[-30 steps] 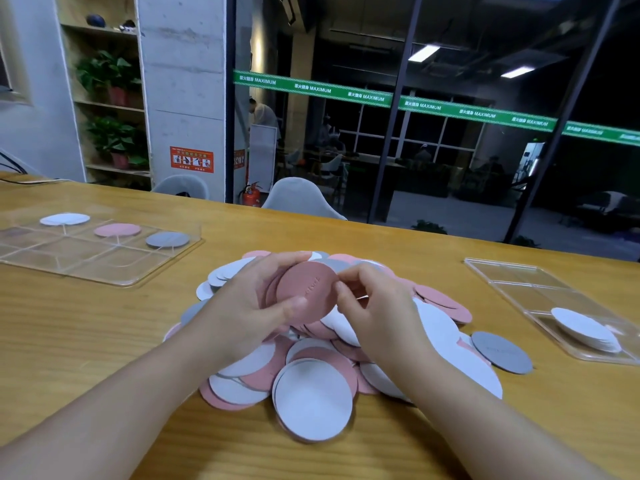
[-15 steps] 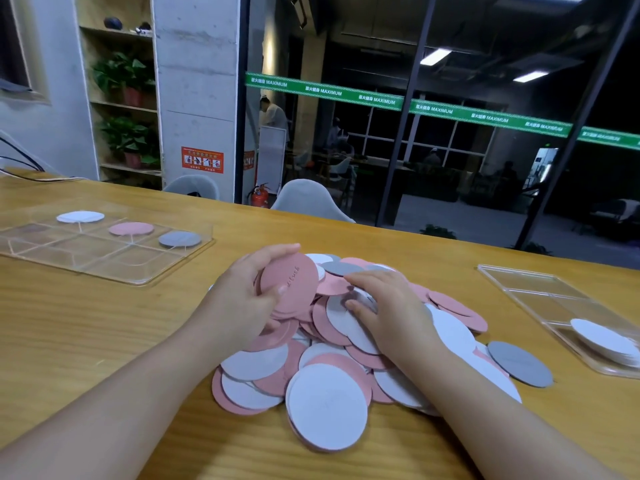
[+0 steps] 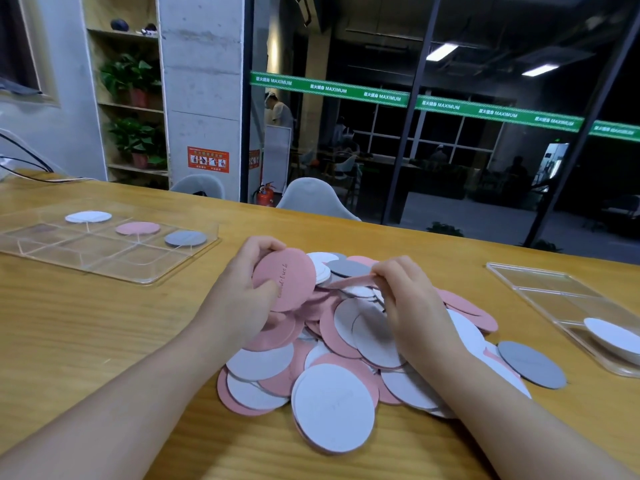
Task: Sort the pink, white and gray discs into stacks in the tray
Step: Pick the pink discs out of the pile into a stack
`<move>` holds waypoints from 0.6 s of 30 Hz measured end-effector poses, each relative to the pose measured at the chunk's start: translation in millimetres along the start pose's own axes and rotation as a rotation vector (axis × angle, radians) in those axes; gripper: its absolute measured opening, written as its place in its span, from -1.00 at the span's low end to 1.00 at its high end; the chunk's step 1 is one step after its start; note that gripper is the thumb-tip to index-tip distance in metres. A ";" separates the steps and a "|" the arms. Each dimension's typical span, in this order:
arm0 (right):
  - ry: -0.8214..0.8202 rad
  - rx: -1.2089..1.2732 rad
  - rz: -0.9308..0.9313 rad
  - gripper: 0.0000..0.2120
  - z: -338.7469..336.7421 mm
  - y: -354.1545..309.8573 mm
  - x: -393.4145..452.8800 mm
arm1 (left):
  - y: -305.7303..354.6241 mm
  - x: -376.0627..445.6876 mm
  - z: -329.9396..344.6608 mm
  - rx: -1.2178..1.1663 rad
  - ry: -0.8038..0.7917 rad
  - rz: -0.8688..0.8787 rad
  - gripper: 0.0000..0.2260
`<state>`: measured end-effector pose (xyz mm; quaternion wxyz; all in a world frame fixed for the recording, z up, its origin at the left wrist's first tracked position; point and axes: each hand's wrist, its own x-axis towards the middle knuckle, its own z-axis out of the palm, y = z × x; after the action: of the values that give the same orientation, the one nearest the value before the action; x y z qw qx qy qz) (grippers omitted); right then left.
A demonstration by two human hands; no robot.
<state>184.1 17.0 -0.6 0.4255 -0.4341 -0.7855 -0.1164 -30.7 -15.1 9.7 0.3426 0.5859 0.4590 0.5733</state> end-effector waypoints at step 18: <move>-0.104 0.357 0.162 -0.90 -10.2 -33.2 -2.3 | 0.3 2.6 -5.6 0.051 -0.050 0.139 -0.72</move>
<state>164.6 -9.7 10.0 0.4626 -0.4191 -0.7769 0.0819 -36.4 -13.6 11.5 0.2982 0.6391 0.4231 0.5689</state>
